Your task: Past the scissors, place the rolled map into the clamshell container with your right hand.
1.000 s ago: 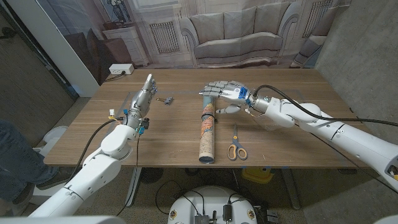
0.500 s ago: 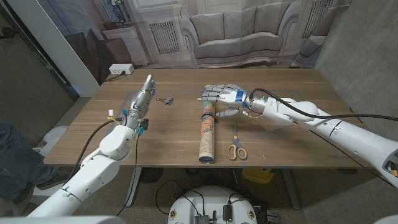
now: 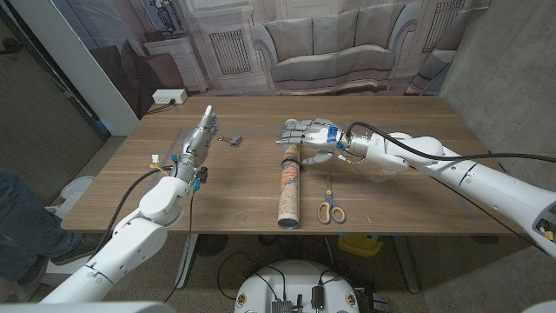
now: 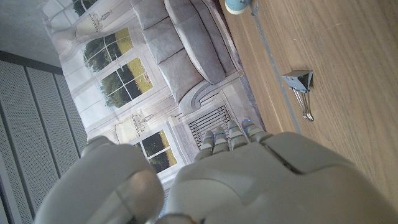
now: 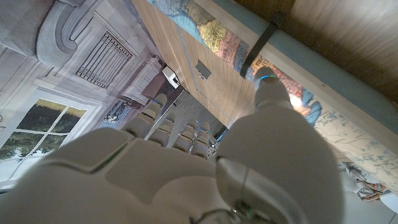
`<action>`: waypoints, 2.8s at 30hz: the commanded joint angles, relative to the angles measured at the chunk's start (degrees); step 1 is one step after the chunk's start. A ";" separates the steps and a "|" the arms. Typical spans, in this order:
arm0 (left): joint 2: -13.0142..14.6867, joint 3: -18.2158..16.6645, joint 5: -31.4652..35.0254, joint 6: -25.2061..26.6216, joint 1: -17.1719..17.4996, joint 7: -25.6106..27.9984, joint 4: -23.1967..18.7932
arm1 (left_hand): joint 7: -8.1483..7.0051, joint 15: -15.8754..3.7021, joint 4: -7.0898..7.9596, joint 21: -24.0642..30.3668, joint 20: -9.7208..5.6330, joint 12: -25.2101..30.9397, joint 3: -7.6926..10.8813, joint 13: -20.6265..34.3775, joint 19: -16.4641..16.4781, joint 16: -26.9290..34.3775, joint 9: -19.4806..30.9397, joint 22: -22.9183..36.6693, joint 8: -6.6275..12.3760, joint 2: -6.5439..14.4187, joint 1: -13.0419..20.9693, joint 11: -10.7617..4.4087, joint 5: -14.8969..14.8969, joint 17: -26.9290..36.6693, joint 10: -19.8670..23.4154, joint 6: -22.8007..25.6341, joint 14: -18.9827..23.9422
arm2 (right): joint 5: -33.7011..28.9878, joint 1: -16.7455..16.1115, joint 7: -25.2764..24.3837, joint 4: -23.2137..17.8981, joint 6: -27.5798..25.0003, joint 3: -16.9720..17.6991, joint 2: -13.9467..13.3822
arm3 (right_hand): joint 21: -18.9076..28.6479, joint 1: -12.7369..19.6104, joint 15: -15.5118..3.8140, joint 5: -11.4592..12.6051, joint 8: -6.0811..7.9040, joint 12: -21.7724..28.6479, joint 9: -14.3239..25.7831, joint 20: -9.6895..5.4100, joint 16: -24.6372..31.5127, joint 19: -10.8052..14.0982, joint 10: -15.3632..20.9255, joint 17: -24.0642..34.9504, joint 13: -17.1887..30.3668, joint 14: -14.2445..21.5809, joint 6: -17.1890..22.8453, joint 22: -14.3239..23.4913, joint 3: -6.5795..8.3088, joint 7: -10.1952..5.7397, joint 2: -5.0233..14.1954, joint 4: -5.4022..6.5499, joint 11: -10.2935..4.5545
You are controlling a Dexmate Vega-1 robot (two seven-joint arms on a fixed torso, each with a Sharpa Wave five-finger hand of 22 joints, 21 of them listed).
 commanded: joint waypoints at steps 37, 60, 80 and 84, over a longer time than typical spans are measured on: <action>-1.67 -0.34 -0.57 -3.18 0.24 -0.55 3.28 | 0.00 0.00 0.08 -0.16 -0.80 -0.28 -1.04 0.31 -0.82 0.21 0.15 0.17 -0.20 0.41 0.14 -0.34 0.36 0.18 -0.48 -0.18 -0.77 | -0.55 7.53 11.34 5.56 5.35 -5.72 4.97 | 0.29 -0.34 -6.13 0.36 0.79 0.70 0.11 -8.31 0.39 0.32 1.58 0.14 0.09 0.61 1.58 0.25 -0.39 0.39 0.42 0.89 0.17; -2.59 0.83 -1.05 -3.99 -1.72 -1.67 5.72 | -0.05 0.04 0.08 0.05 -0.82 -0.25 -1.35 0.31 -0.39 0.26 0.15 0.19 -0.17 0.55 0.18 -0.40 0.34 0.18 -0.46 -0.11 -0.76 | 1.86 9.09 13.75 8.26 6.10 -7.33 7.00 | 0.42 -0.61 -6.05 0.45 0.93 0.89 0.09 -8.07 0.51 0.62 2.17 0.11 0.08 1.01 2.36 0.25 -0.79 0.23 0.43 1.15 0.35; -2.21 0.50 -1.52 -4.11 -1.50 -1.68 5.80 | -0.09 0.08 0.08 0.04 -0.76 -0.20 -1.58 0.31 -0.45 0.30 0.15 0.21 -0.16 0.66 0.23 -0.37 0.33 0.19 -0.35 -0.08 -0.72 | 1.73 9.47 12.40 10.59 5.40 -9.05 8.11 | 0.48 -0.61 -6.08 0.53 0.98 0.96 0.07 -7.99 0.58 0.83 2.52 0.09 0.08 1.42 2.87 0.25 -0.98 0.38 0.57 1.27 0.59; -2.18 0.46 -1.59 -4.25 -1.45 -1.81 5.93 | -0.08 0.07 0.08 0.04 -0.71 -0.21 -1.62 0.31 -0.45 0.31 0.15 0.21 -0.16 0.68 0.24 -0.36 0.32 0.19 -0.37 -0.09 -0.72 | 2.03 9.41 12.51 10.91 5.09 -9.30 8.34 | 0.48 -0.59 -6.02 0.55 1.02 0.96 0.06 -7.97 0.60 0.84 2.55 0.09 0.08 1.51 3.05 0.25 -1.00 0.38 0.61 1.28 0.64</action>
